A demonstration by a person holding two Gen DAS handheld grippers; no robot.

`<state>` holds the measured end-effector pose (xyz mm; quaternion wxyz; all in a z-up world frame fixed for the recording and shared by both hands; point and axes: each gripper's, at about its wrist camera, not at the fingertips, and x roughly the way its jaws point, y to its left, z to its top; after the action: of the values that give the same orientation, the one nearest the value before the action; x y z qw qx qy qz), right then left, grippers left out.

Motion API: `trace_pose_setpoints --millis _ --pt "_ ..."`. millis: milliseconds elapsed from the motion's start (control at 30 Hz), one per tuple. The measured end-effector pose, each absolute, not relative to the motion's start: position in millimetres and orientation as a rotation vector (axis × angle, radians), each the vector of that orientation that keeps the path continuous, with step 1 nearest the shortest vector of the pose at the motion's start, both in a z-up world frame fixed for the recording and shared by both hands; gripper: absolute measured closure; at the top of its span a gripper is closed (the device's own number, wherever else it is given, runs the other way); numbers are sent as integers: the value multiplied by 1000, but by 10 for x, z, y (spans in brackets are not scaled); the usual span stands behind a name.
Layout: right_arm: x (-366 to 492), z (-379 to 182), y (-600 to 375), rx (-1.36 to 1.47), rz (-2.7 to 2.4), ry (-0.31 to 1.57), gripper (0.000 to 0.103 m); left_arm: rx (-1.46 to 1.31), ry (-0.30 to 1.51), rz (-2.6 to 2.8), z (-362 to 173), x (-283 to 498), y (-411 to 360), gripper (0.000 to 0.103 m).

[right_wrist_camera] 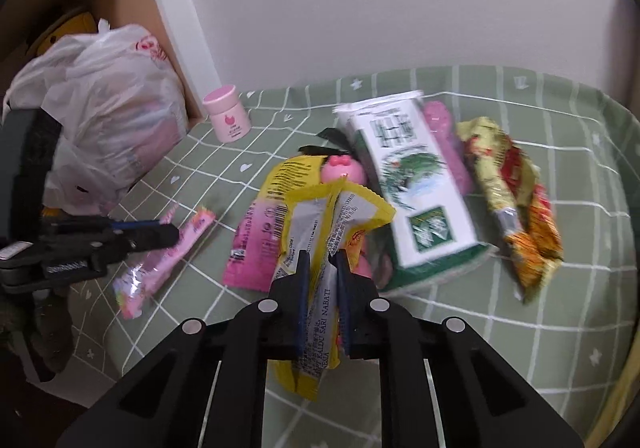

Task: Collect trash
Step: 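Lift the pink candy stick with the left gripper while the right gripper lifts the yellow-white bar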

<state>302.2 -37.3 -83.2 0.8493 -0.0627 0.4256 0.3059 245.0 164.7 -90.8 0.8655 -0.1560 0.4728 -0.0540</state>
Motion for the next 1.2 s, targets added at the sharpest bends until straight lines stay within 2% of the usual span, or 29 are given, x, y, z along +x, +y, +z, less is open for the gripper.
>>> trace_pose_setpoints --millis 333,500,533,600,633,733,900,933,967,1033,1133,1200 --pt "2773 -663 -1047 -93 530 863 89 -337 1067 -179 -1018 2487 1566 76" --pt "2628 -709 -1272 8 567 883 88 -329 1040 -145 -933 2470 1608 72" --pt "2585 -727 -1251 12 581 876 85 -324 1030 -143 -908 2453 1610 70" --pt "2538 -783 -1139 -7 616 873 52 -304 1005 -132 -857 2408 1615 70" --pt "2523 -814 -1080 -11 634 884 49 -297 996 -124 -841 2391 1623 69" --pt "2527 -968 -869 -18 694 975 49 -284 967 -99 -801 2321 1644 65" --pt "2516 -1106 -588 -126 651 971 50 -281 943 -74 -798 2221 1710 60" --pt "2526 -1136 -557 -130 648 979 55 -291 946 -71 -809 2209 1724 59" --pt "2534 -1161 -534 -118 669 986 68 -304 949 -68 -825 2193 1737 59" --pt "2532 -1163 -542 -99 679 988 73 -327 951 -70 -856 2150 1755 58" --pt "2523 -1063 -630 -99 652 939 77 -369 961 -122 -913 2102 1727 47" --pt "2505 -944 -762 -96 628 903 77 -369 975 -144 -951 2089 1672 44"
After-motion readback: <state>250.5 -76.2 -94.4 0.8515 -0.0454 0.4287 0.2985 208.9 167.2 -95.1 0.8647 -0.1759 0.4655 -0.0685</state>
